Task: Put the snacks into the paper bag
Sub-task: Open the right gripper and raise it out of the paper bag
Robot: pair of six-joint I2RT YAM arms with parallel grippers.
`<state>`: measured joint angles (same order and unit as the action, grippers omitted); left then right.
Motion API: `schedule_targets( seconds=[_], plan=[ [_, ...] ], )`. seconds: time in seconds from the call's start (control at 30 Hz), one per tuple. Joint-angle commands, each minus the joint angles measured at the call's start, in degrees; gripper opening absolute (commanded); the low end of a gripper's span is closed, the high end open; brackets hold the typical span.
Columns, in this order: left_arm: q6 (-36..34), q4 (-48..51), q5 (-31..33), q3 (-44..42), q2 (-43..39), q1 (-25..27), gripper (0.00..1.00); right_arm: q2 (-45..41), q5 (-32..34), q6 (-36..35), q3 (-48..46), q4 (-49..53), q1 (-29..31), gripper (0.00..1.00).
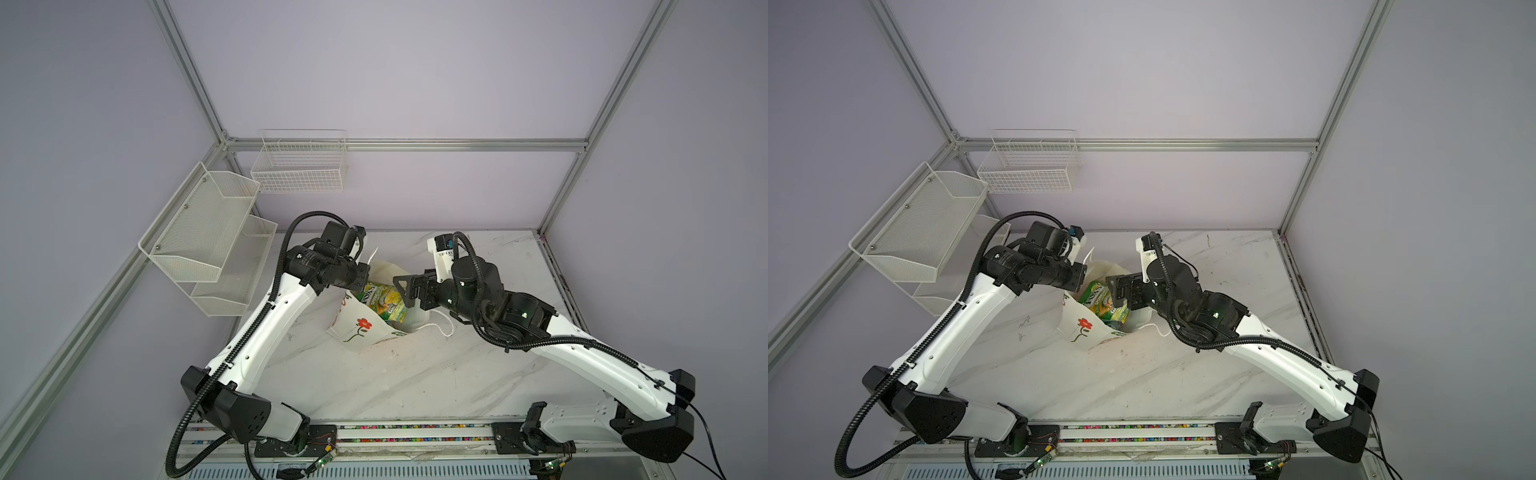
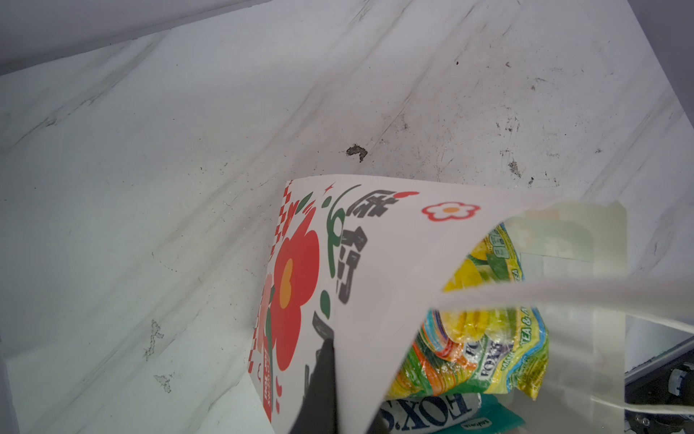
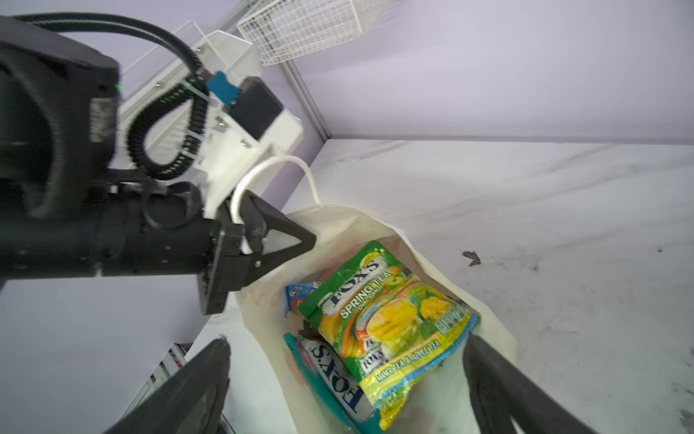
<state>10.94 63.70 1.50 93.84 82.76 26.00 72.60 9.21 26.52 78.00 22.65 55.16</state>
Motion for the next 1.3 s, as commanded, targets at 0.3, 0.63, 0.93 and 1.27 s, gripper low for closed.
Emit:
schedule_targets(
  seconds=[0.3,0.63,0.93,1.27],
  plan=[
    [0.7,-7.3,-1.5,0.0,-4.1,0.1,0.00,-2.7,-3.4,4.5,-9.0,7.8,-5.4,0.97],
    [0.9,-7.6,-1.8,-0.9,-3.7,0.1,0.00,-2.7,-10.4,6.0,-16.8,2.1,-5.4,0.73],
    [1.0,-8.9,-2.6,-3.3,-3.9,0.1,0.00,-0.3,-14.3,6.5,-16.0,-2.0,-5.4,0.21],
    [1.0,-9.8,-5.1,-3.4,-4.8,0.1,0.00,0.4,-14.8,2.1,-3.3,-1.3,-5.4,0.00]
  ],
)
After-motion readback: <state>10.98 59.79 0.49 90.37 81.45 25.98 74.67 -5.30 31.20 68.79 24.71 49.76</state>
